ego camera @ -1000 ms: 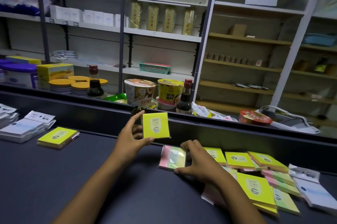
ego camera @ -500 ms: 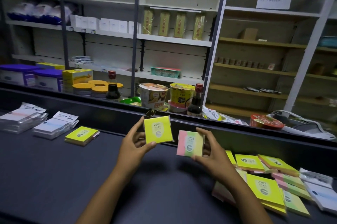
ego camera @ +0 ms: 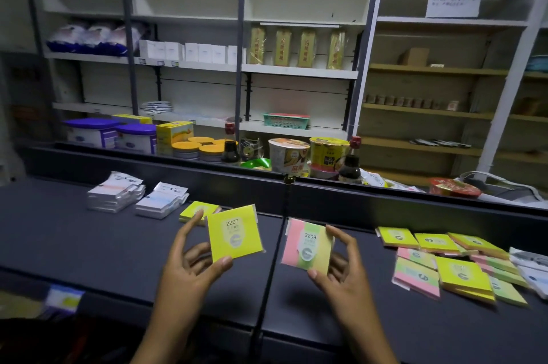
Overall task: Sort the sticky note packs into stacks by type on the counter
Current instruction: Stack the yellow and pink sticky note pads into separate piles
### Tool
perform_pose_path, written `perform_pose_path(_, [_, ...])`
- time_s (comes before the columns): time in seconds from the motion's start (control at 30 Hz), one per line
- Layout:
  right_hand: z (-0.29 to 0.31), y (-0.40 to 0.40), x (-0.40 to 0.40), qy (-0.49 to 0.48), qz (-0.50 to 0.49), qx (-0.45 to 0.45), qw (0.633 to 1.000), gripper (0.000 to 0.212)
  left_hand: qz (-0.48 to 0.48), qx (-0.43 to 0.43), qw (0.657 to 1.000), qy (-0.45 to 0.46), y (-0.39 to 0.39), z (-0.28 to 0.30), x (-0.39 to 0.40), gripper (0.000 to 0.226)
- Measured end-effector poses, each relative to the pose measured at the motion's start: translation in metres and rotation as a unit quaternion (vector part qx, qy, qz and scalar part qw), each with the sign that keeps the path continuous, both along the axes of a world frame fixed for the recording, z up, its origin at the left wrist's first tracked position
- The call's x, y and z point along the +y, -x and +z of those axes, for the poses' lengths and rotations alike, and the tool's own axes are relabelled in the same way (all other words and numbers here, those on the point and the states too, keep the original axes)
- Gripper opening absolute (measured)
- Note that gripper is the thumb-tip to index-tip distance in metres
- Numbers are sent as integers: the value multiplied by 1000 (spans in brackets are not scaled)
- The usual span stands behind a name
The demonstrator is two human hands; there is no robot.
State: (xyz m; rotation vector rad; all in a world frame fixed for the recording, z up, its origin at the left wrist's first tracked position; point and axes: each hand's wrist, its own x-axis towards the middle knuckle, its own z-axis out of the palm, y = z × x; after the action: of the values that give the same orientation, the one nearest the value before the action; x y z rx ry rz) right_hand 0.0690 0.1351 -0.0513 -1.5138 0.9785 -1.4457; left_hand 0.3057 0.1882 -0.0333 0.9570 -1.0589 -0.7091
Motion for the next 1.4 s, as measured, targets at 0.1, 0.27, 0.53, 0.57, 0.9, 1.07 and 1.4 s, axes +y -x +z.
perform_pose_path(0.1, [0,-31,29,-3,-9,1,1000,72,5,2,1000,-4,-29,1,31,70])
perform_pose_path(0.27, [10,-72,67,12,-21,19,1000,66,11,-5,1000,-7,-70,-2,69,46])
perform_pose_path(0.53, [12,-122,91,11,-13,20,1000,68,22,-7,1000,-2,-121,1,99,37])
perform_pose_path(0.57, [12,-124,88,11,-11,21,1000,68,22,-6,1000,-4,-124,0,98,38])
perform_pose_path(0.9, [16,-142,26,41,4,17,999,69,57,-37,997,-18,-142,-2,41,43])
perform_pose_path(1.07, [16,-146,-13,49,5,15,999,70,68,-65,996,-11,-147,2,-4,46])
perform_pose_path(1.4, [23,-161,-77,61,-22,25,998,72,49,-149,987,-41,-166,8,-110,45])
